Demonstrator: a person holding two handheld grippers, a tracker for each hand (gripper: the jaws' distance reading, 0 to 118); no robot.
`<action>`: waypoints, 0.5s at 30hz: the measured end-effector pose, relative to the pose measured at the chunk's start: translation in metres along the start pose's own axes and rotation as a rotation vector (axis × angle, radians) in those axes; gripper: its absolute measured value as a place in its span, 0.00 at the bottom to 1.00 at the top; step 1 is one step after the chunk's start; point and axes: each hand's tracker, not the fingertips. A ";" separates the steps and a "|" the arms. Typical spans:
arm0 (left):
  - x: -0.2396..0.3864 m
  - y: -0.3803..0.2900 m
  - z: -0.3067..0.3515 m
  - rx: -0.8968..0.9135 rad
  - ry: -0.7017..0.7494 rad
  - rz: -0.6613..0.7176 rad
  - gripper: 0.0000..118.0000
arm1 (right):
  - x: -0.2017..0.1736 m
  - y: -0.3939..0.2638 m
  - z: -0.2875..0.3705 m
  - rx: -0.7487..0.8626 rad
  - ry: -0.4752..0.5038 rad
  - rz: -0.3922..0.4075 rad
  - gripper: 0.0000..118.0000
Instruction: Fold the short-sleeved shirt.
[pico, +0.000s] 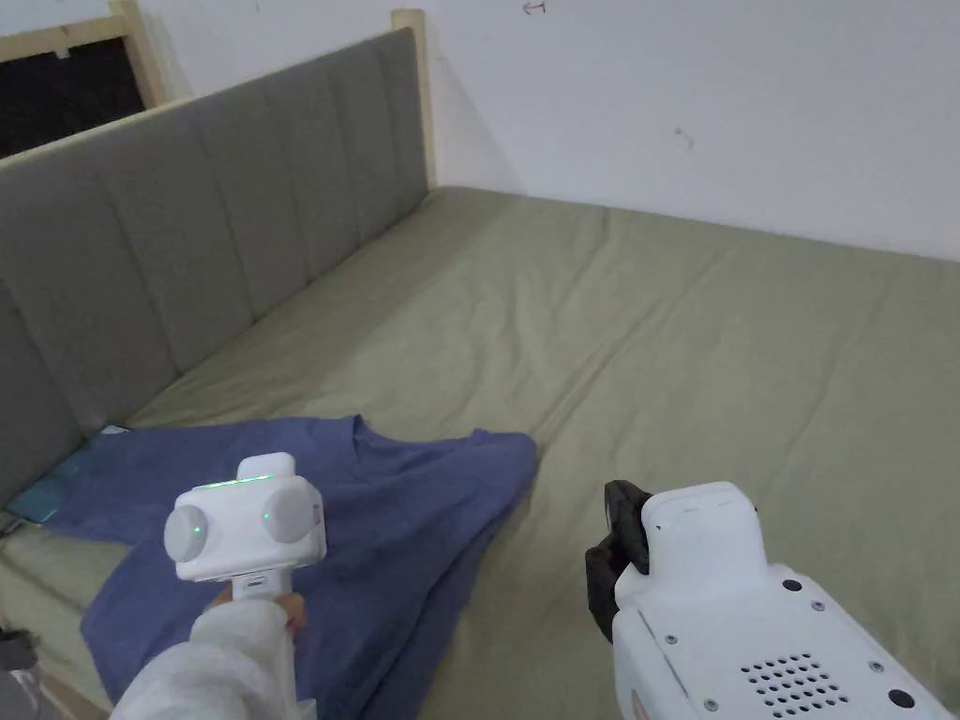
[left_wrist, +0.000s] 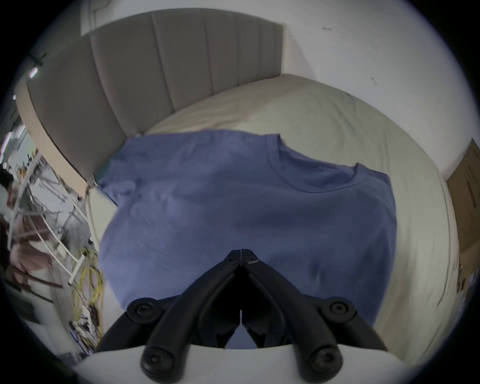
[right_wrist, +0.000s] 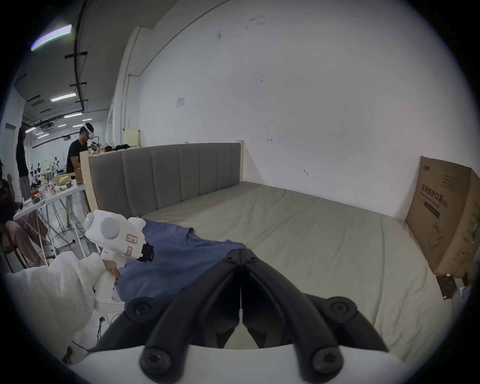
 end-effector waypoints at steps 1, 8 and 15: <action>-0.004 0.000 -0.005 -0.024 -0.007 0.036 0.00 | 0.003 -0.002 -0.001 -0.009 -0.006 -0.008 0.00; -0.009 0.002 0.008 0.012 -0.031 0.016 0.92 | 0.011 -0.009 -0.012 -0.064 -0.021 -0.034 0.00; 0.011 0.000 -0.019 -0.122 -0.063 -0.021 0.82 | 0.001 -0.017 -0.018 -0.109 0.001 0.012 0.00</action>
